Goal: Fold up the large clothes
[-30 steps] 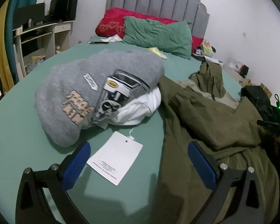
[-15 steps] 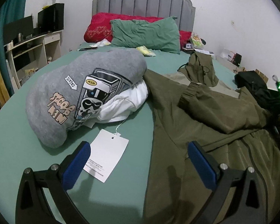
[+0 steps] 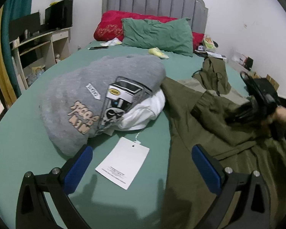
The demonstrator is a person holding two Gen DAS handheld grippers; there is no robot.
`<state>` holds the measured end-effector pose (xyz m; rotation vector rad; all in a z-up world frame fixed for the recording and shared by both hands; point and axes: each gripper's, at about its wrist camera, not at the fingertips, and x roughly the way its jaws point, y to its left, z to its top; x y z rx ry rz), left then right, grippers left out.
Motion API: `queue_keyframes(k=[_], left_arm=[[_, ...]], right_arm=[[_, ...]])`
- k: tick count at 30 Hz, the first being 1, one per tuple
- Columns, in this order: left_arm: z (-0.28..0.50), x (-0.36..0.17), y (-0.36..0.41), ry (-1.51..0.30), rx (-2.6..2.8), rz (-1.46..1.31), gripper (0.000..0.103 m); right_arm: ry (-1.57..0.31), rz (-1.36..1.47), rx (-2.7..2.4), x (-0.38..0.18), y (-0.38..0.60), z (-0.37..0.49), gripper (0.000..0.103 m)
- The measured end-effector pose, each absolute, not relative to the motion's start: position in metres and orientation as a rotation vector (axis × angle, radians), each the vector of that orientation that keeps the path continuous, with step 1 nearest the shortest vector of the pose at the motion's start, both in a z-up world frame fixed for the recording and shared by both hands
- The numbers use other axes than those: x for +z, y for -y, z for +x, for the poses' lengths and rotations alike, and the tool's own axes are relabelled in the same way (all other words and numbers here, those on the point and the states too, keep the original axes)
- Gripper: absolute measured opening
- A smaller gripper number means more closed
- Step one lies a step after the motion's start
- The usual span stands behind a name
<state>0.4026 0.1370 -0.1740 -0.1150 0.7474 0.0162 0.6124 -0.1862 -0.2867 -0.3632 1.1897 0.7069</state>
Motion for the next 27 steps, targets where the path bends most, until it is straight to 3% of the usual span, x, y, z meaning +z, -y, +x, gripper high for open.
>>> queue_keyframes(k=[3,8,11,13,16,17,18,21,27], left_arm=[[0.400,-0.172,-0.148,-0.756,0.014,-0.165,0.103],[0.393,-0.165,-0.161,-0.730,0.038,-0.213,0.103],[0.392,-0.163,-0.165,-0.725,0.048,-0.221,0.103],[0.393,-0.163,-0.166,-0.726,0.051,-0.223,0.103],[0.395,-0.164,-0.168,-0.737,0.047,-0.240,0.103],[0.396,-0.164,-0.169,-0.739,0.046,-0.244,0.103],[0.396,-0.164,-0.169,-0.742,0.047,-0.249,0.103],[0.397,-0.165,-0.171,-0.745,0.050,-0.255,0.103],[0.397,-0.170,-0.175,-0.751,0.074,-0.255,0.103]], right_arm=[[-1.073,-0.448,0.660,-0.260,0.182,0.596,0.003],[-0.535,-0.687,0.234,-0.168,0.171,0.562,0.003],[-0.383,-0.738,0.173,-0.156,0.156,0.540,0.007],[-0.429,-0.782,0.353,-0.179,0.144,0.521,0.012],[-0.642,-0.763,0.660,-0.231,0.129,0.484,0.015],[-0.727,-0.725,0.757,-0.246,0.124,0.474,0.027],[-0.807,-0.705,0.851,-0.260,0.122,0.458,0.047],[-0.848,-0.679,0.937,-0.271,0.116,0.418,0.074],[-0.757,-0.382,0.757,-0.212,0.174,0.492,0.074]])
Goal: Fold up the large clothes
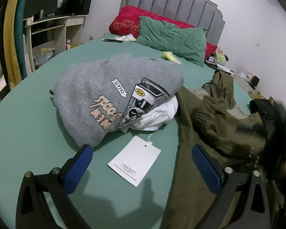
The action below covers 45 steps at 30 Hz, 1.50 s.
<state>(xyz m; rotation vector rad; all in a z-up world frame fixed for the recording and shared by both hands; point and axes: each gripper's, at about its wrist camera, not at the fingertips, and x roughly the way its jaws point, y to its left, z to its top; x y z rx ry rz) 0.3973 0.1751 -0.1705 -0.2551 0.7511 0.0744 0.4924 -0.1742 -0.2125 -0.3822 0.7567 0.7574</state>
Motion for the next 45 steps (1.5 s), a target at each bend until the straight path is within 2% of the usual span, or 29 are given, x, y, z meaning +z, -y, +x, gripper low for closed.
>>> queue_keyframes(k=[5,9,14,19,22,23,24,25,26,27,32,35,38,42,43,44,45], left_arm=[[0.399,-0.176,-0.183,-0.724,0.154,-0.210,0.103],[0.403,-0.186,-0.196,-0.729,0.206,-0.208,0.103],[0.411,-0.203,-0.218,-0.754,0.291,-0.176,0.103],[0.413,-0.218,-0.236,-0.792,0.361,-0.218,0.103],[0.418,-0.229,-0.225,-0.855,0.269,-0.205,0.103],[0.418,-0.231,-0.218,-0.866,0.244,-0.186,0.103],[0.418,-0.233,-0.209,-0.874,0.218,-0.164,0.103],[0.418,-0.234,-0.200,-0.880,0.190,-0.142,0.103],[0.419,-0.235,-0.192,-0.888,0.166,-0.119,0.103],[0.418,-0.236,-0.184,-0.894,0.145,-0.097,0.103],[0.413,-0.230,-0.170,-0.904,0.079,-0.117,0.103],[0.410,-0.221,-0.167,-0.896,0.049,-0.157,0.103],[0.410,-0.212,-0.164,-0.891,0.023,-0.176,0.103],[0.406,-0.206,-0.153,-0.908,-0.030,-0.234,0.103],[0.405,-0.205,-0.152,-0.909,-0.039,-0.245,0.103],[0.404,-0.204,-0.150,-0.908,-0.048,-0.251,0.103],[0.404,-0.203,-0.146,-0.910,-0.057,-0.243,0.103]], right_arm=[[-0.731,-0.159,0.430,-0.191,0.235,0.604,0.077],[-0.724,-0.066,0.274,-0.205,0.239,0.685,0.089],[-0.697,-0.099,0.069,-0.230,0.236,0.737,0.093],[-0.760,-0.021,-0.143,-0.261,0.279,0.774,0.094],[-0.877,0.088,-0.065,-0.287,0.288,0.804,0.094],[-0.918,0.115,0.014,-0.295,0.286,0.807,0.086],[-0.929,0.094,0.037,-0.296,0.283,0.808,0.057],[-0.910,0.027,0.023,-0.294,0.276,0.805,0.044],[-0.913,0.021,0.073,-0.291,0.272,0.800,0.015],[-0.908,0.009,0.093,-0.287,0.271,0.798,0.014],[-0.714,-0.109,0.214,-0.224,0.259,0.735,0.013],[-0.624,-0.363,0.337,-0.190,0.221,0.661,0.013],[-0.595,-0.650,0.419,-0.191,0.194,0.577,0.013],[-0.606,-1.022,0.543,-0.230,0.171,0.453,0.015],[-0.646,-1.057,0.575,-0.241,0.171,0.429,0.017],[-0.705,-1.068,0.601,-0.251,0.175,0.411,0.027],[-0.750,-1.059,0.603,-0.255,0.179,0.396,0.045]])
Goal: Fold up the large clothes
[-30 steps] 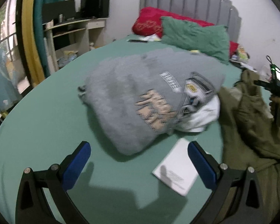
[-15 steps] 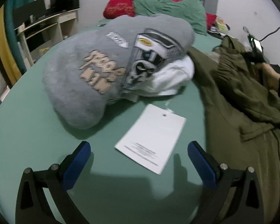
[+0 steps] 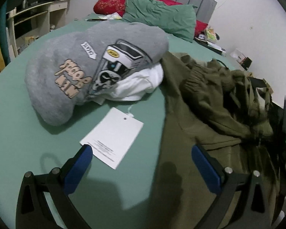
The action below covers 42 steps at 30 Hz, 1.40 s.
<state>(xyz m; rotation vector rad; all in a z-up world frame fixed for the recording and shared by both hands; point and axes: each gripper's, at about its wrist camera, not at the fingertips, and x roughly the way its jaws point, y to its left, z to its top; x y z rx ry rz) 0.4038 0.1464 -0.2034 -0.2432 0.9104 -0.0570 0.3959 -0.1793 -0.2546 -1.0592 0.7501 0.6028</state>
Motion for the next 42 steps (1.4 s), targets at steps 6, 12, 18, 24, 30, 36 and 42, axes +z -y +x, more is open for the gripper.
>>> queue_keyframes(k=[6,12,18,24,30,36,42], left_arm=[[0.406,-0.207,-0.137,-0.907,-0.054,-0.177,0.103],[0.409,-0.206,-0.147,-0.900,-0.070,-0.215,0.103],[0.418,-0.218,-0.151,-0.907,-0.049,-0.202,0.103],[0.416,-0.225,-0.155,-0.941,-0.075,-0.308,0.103],[0.412,-0.219,-0.146,-0.886,-0.043,-0.198,0.103],[0.415,-0.236,-0.148,-0.938,-0.059,-0.216,0.103],[0.415,-0.233,-0.147,-0.938,-0.077,-0.240,0.103]], right_arm=[[-0.805,-0.625,0.555,-0.189,0.232,0.402,0.057],[-0.652,-0.287,0.503,-0.111,0.270,0.481,0.078],[-0.770,-0.355,0.679,-0.093,0.245,0.493,0.096],[-0.619,-0.110,0.518,-0.061,0.302,0.537,0.100],[-0.836,0.130,0.349,-0.108,0.363,0.653,0.102],[-1.199,0.257,0.493,-0.216,0.337,0.697,0.102],[-1.228,0.036,0.498,-0.233,0.298,0.680,0.008]])
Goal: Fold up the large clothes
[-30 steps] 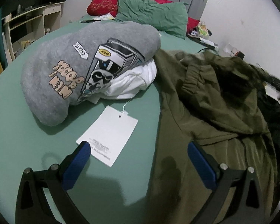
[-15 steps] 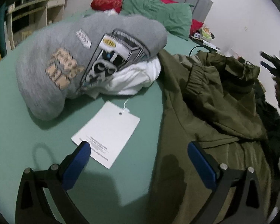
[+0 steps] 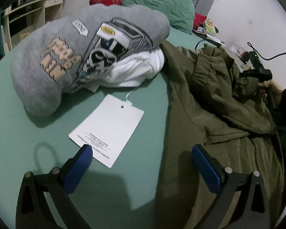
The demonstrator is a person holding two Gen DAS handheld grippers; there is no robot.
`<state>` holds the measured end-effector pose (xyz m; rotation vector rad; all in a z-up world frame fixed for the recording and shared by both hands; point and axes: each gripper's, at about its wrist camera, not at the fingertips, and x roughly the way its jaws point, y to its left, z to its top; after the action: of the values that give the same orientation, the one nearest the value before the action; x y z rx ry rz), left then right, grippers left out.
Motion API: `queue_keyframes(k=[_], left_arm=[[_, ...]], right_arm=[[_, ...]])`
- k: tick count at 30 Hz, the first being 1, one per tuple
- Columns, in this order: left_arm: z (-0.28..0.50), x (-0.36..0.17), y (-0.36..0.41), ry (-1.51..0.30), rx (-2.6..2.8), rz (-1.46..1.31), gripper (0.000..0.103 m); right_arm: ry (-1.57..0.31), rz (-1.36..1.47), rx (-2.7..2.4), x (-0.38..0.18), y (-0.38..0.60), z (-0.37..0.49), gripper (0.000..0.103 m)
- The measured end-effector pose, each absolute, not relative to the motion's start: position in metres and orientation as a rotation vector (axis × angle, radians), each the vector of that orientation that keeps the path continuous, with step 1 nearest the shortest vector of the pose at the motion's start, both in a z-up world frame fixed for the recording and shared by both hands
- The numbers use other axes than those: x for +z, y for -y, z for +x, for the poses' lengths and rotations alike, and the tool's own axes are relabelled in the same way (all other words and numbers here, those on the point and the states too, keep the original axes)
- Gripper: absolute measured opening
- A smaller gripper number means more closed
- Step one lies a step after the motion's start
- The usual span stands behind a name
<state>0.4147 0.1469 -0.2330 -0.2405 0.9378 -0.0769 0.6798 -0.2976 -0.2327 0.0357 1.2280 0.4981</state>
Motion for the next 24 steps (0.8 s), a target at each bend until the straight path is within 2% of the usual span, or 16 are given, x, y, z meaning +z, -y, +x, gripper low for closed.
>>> queue_keyframes(k=[3,7,9,11,16,17,19,21,24], left_arm=[[0.414,-0.226,-0.147,-0.920,-0.083,-0.248,0.103],[0.412,-0.219,-0.148,-0.897,-0.081,-0.260,0.103],[0.411,-0.214,-0.147,-0.889,-0.091,-0.274,0.103],[0.408,-0.207,-0.146,-0.873,-0.102,-0.277,0.103],[0.401,-0.188,-0.148,-0.823,-0.103,-0.276,0.103],[0.400,-0.186,-0.150,-0.815,-0.098,-0.281,0.103],[0.396,-0.184,-0.155,-0.812,-0.092,-0.292,0.103],[0.393,-0.184,-0.159,-0.813,-0.089,-0.304,0.103],[0.388,-0.182,-0.165,-0.814,-0.090,-0.315,0.103]], right_arm=[[-1.055,-0.201,0.403,-0.175,0.278,0.670,0.007],[-0.522,-0.757,0.134,-0.070,0.217,0.621,0.007],[-0.267,-1.035,0.091,-0.055,0.182,0.580,0.011],[-0.102,-1.270,0.150,-0.074,0.160,0.527,0.011],[-0.101,-1.510,0.404,-0.166,0.157,0.387,0.015],[-0.127,-1.520,0.435,-0.183,0.164,0.363,0.018],[-0.232,-1.541,0.472,-0.220,0.184,0.325,0.029],[-0.354,-1.514,0.489,-0.238,0.205,0.291,0.057],[-0.486,-1.424,0.465,-0.234,0.231,0.254,0.062]])
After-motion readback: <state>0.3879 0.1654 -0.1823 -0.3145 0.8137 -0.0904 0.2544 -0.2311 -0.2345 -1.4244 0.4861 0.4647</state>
